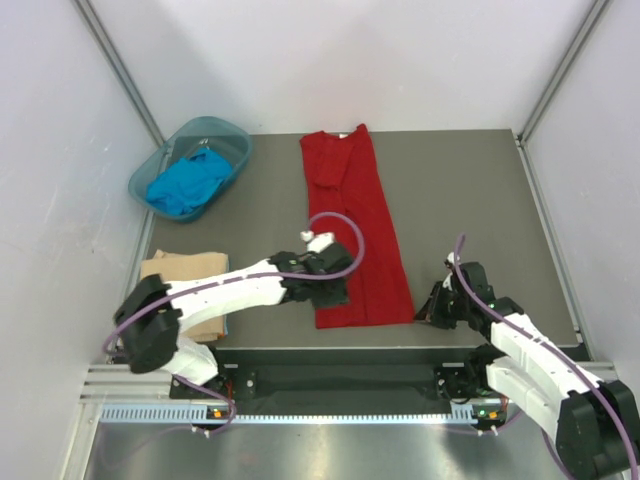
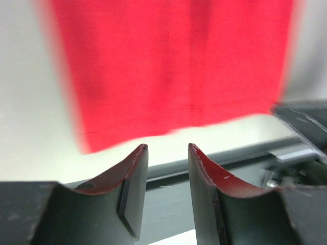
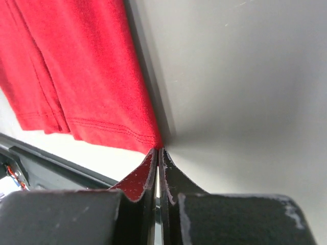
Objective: Fold and stack the t-shirts
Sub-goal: Fold the tshirt
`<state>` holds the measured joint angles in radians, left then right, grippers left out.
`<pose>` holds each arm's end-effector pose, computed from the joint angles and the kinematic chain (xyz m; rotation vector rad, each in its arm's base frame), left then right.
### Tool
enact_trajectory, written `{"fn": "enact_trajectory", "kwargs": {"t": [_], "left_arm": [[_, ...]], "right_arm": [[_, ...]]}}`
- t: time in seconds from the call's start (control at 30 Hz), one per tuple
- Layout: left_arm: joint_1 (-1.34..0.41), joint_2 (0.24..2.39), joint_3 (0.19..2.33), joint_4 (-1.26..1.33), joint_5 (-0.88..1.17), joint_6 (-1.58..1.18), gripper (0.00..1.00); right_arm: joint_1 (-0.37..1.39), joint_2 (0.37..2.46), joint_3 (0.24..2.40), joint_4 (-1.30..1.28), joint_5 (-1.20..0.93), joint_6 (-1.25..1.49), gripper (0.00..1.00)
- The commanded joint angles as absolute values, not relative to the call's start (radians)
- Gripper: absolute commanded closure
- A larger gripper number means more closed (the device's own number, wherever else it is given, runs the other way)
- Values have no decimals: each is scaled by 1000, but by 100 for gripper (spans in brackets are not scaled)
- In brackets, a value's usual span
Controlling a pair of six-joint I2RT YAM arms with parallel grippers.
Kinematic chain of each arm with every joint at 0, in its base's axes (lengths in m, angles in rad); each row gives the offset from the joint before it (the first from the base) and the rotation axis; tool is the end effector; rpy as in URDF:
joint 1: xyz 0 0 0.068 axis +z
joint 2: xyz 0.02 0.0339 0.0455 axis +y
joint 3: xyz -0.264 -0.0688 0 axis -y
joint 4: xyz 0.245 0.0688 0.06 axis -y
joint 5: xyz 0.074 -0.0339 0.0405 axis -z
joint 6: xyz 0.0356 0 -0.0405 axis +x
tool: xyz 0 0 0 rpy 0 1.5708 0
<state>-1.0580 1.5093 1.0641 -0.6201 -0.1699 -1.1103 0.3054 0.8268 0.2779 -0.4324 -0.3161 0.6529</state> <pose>0.1542 -0.2616 0.2302 -0.1306 2.7101 -0.5112 0.1316 0.0531 0.1415 0.3334 2.6449 0.7493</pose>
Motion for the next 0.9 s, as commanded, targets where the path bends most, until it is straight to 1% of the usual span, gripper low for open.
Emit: {"fn": "enact_trajectory", "kwargs": {"t": [0.0,0.1,0.23,0.63,0.87], "left_arm": [[-979,1360,907,-638,-138,-1072,57],[-956,1252,824,-650,-156,-1077,54],[-950,1189,703,-534,-123,-1086,51],[-939,1276,588,-342,-31,-1129,49],[-939,1302,549,-276,-28,-1155,51]], "right_arm": [[318,781,262,-422,-339,669,100],[321,759,258,-434,-334,686,100],[325,749,249,-437,-328,707,100],[328,732,242,-451,-316,716,100],[328,736,241,-449,-314,713,100]]}}
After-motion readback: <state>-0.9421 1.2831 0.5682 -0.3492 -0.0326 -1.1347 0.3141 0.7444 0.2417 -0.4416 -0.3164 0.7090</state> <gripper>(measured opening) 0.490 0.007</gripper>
